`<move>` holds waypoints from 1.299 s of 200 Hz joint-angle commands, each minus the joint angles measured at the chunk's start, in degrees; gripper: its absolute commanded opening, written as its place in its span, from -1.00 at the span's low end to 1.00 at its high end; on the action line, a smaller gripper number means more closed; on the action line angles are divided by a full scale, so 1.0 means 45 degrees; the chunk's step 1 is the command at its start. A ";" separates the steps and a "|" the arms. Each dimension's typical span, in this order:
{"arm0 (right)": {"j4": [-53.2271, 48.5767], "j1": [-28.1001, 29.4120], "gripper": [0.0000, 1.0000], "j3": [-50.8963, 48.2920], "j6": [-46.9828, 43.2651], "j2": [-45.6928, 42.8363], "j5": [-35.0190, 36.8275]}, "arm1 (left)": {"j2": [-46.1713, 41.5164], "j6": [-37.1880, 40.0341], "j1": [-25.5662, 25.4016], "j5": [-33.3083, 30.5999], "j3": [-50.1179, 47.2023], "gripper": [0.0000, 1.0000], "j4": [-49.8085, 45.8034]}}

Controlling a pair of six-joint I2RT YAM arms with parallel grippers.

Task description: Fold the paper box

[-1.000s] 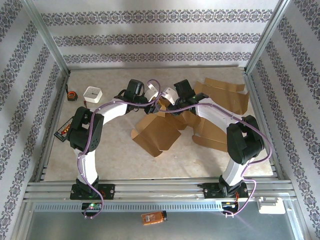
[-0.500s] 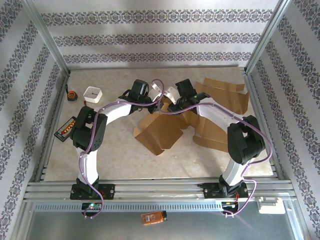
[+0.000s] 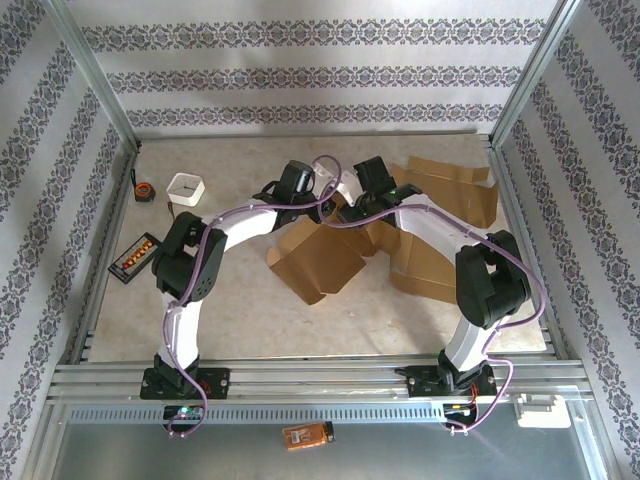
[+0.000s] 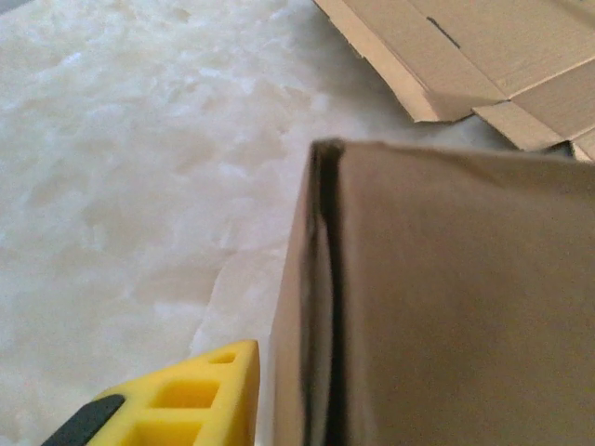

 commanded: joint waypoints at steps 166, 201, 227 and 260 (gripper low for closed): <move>0.1007 0.0225 0.82 -0.1555 0.5707 -0.4115 -0.1665 | -0.4524 -0.3195 -0.0861 -0.5429 -0.5705 -0.99 -0.0286; 0.0638 -0.0348 0.84 -0.2662 0.6621 -0.5842 -0.1700 | -0.3927 -0.3088 -0.0855 -0.4032 -0.5493 -0.46 0.0070; 0.0601 -0.0518 0.89 -0.3356 0.6585 -0.6785 -0.1898 | -0.3486 -0.2932 -0.0833 -0.3654 -0.5513 -0.43 0.0595; -0.0132 -0.0633 0.88 -0.3214 0.6970 -0.7139 -0.1940 | -0.3085 -0.2795 -0.0794 -0.3826 -0.5472 -0.70 0.0690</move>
